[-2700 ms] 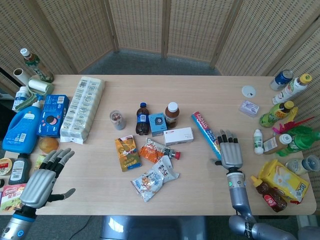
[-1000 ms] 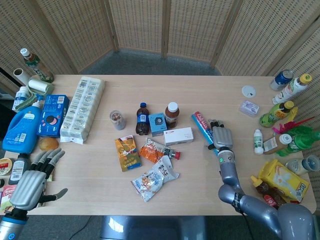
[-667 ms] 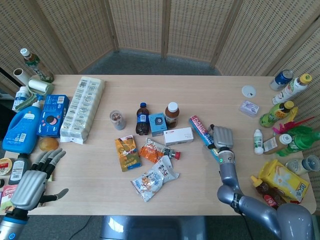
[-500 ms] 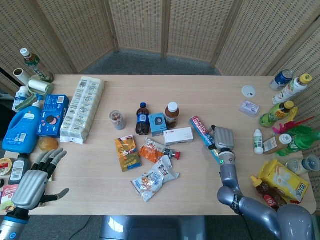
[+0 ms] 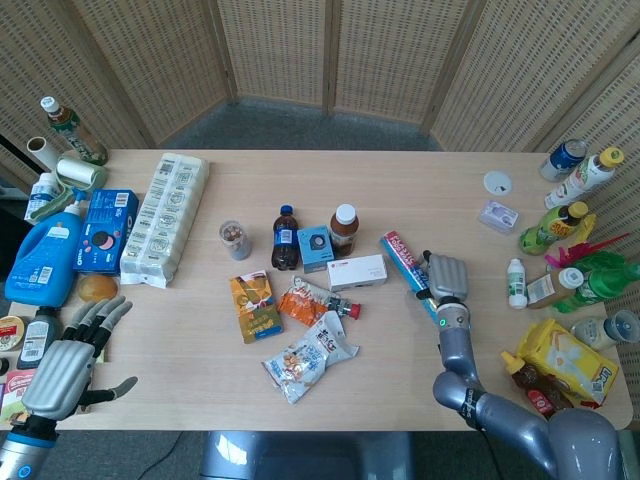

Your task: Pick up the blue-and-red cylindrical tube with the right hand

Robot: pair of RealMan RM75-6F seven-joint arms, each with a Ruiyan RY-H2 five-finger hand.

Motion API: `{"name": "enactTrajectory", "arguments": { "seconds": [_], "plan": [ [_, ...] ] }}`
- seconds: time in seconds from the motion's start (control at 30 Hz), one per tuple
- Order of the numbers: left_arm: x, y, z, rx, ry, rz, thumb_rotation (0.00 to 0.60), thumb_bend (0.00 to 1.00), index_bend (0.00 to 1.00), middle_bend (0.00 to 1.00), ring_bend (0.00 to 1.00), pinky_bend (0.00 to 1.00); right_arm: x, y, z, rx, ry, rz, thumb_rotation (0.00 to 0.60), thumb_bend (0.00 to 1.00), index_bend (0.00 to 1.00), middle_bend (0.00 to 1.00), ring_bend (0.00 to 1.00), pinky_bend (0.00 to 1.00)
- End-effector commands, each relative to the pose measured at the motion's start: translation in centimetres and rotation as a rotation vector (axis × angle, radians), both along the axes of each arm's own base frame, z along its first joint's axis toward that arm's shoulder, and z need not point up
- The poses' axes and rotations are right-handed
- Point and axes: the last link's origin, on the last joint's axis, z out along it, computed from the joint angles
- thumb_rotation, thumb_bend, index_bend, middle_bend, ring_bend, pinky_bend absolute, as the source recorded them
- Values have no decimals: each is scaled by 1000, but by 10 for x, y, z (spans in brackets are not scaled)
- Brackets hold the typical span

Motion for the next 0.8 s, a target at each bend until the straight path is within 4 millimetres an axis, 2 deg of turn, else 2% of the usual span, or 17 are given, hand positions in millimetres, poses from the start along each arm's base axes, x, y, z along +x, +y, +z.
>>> {"name": "enactTrajectory", "arguments": {
  "seconds": [0.03,0.2,0.33,0.47,0.8],
  "plan": [
    [0,0,0,3,0,1,600,222,52,18,0,0,1,0,1,-11,-12,-3,600,306,694,912,834,1000],
    [-1,1,0,0,-1,0,600,220,51,19,0,0,3,0,16,-66,-23,25,600,323,724,996,911,1000],
    [-1,1,-3,-8,-7,0,600,220,52,19,0,0,-2,5,21,-69,-27,16,600,324,734,1000,942,1000],
    [-1,2,-3,-5,-10,-4,600,220,51,19,0,0,2,7,26,-83,-39,33,600,323,737,1000,944,1000],
    [-1,0,-6,-13,-17,-7,600,222,52,18,0,0,30,9,92,-222,-103,126,600,324,736,1000,944,1000]
  ]
}}
